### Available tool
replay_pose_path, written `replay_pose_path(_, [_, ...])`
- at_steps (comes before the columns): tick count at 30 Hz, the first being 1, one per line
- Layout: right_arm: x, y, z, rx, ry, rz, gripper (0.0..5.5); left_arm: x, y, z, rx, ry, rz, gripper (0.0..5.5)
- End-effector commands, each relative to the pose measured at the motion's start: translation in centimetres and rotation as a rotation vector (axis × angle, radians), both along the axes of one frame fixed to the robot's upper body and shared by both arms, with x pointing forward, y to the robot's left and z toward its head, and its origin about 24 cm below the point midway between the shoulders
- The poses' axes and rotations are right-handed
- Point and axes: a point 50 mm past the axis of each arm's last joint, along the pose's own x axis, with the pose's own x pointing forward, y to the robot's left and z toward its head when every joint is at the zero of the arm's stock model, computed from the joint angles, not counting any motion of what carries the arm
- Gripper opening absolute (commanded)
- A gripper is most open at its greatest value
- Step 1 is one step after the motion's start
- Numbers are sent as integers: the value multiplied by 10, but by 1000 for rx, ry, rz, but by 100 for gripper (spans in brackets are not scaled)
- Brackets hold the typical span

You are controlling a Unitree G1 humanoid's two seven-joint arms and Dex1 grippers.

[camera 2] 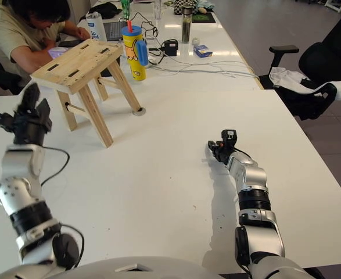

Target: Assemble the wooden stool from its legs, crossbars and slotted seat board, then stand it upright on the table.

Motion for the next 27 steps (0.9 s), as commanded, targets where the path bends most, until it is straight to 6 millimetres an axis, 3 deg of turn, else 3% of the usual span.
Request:
replay_pose_path(1, [-4,-3,-5,-13,35,3,182,-14,-56,-31,509,12,-530,323])
replay_pose_path(5, [-4,3,-8,-80,35,62,182,4,-63,-57,992,-80,-696,323])
replay_pose_path(9, [2,16,-6,-73,34,113,182,55,-47,-72,1209,-20,-599,323])
replay_pose_path(13, [7,25,-5,-116,29,166,182,94,-22,-71,1507,150,-433,323])
replay_pose_path(14, [10,33,-4,-126,26,207,182,101,2,-62,1763,272,-297,323])
replay_pose_path(16, [12,52,0,-144,11,291,182,99,77,-21,2180,554,112,323])
replay_pose_path(17, [12,60,1,-147,4,324,182,90,111,3,2310,676,275,323])
replay_pose_path(19, [10,68,3,-139,-4,350,182,72,150,36,2417,817,459,323])
replay_pose_path(21, [7,71,2,-141,-5,359,182,65,164,55,2466,851,552,323])
replay_pose_path(23, [4,70,-2,-142,4,353,182,66,165,66,2484,833,611,323])
replay_pose_path(27, [0,69,-5,-143,19,348,182,79,147,58,2409,727,602,323])
